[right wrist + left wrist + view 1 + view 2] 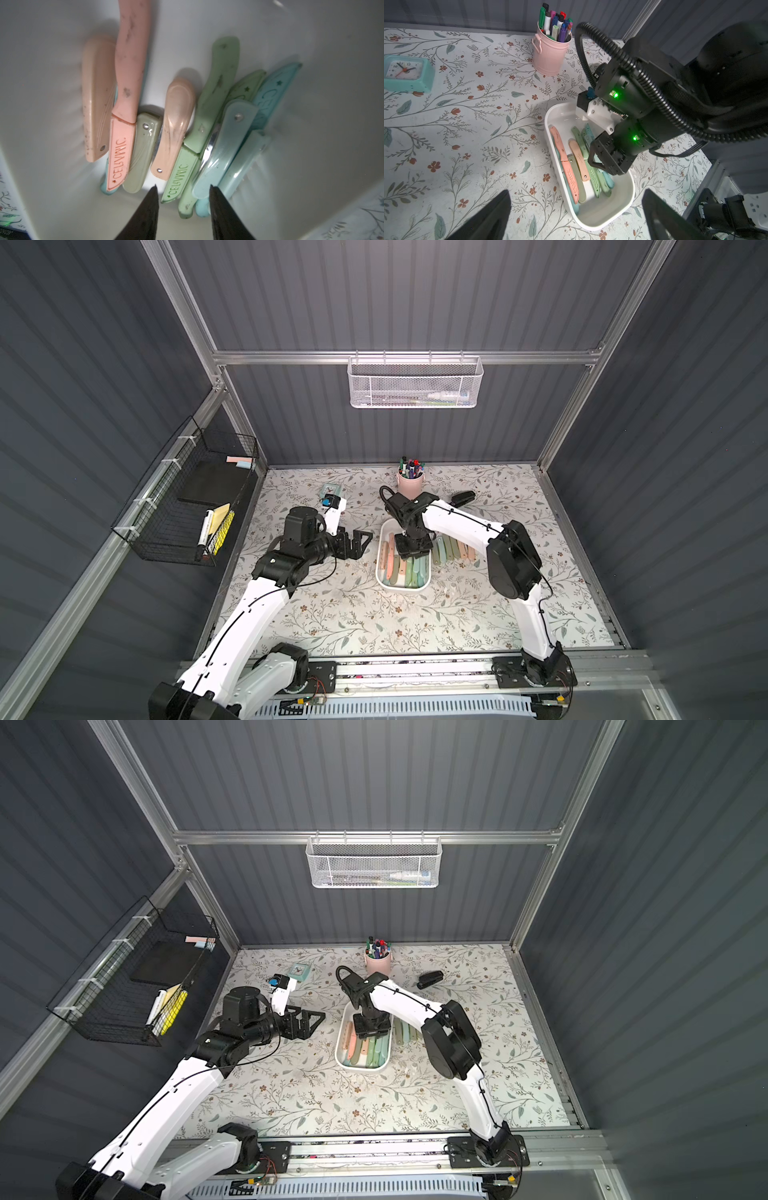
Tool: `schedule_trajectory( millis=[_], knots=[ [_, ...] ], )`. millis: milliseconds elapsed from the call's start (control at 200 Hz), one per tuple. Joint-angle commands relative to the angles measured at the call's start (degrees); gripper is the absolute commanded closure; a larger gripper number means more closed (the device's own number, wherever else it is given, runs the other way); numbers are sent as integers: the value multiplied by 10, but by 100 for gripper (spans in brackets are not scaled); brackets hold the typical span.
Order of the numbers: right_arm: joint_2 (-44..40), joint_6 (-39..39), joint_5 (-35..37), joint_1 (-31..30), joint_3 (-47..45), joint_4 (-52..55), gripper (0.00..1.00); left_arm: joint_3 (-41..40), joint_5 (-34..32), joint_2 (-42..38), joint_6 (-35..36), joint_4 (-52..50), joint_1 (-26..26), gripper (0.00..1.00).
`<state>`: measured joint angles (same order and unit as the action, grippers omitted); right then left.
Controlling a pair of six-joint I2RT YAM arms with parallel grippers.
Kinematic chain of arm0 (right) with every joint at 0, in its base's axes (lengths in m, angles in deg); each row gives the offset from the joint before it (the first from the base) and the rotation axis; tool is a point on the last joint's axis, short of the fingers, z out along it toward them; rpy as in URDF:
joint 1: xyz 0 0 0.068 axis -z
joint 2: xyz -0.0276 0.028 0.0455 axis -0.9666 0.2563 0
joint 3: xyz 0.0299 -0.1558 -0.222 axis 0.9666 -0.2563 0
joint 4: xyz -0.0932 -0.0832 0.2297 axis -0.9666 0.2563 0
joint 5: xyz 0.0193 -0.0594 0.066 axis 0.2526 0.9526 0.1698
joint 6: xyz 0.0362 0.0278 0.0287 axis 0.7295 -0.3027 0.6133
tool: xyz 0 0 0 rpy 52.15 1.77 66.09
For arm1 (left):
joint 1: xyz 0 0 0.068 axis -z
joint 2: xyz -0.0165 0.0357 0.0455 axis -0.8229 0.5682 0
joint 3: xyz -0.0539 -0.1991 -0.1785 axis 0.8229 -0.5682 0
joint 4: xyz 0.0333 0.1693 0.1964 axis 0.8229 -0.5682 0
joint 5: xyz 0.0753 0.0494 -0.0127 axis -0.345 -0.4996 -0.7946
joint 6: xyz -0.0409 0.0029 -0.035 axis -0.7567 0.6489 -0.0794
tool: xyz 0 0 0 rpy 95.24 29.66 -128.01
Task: Take the fruit knife out of the storage box
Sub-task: Pick up the fruit knife from the storage box.
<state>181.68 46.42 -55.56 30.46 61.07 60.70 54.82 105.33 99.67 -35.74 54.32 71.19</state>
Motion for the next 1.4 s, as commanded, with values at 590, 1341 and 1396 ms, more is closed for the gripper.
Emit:
schedule_trajectory(
  millis=[590, 1341, 1396],
  knots=[
    [36, 13, 22, 3, -23, 47, 51, -3, -5, -14, 7, -8, -3, 1],
    [59, -15, 69, 16, 4, 37, 55, -3, -10, -13, 7, -8, -3, 1],
    [57, -12, 92, 16, 9, 44, 55, -3, -10, -12, 7, -8, -3, 0]
  ],
)
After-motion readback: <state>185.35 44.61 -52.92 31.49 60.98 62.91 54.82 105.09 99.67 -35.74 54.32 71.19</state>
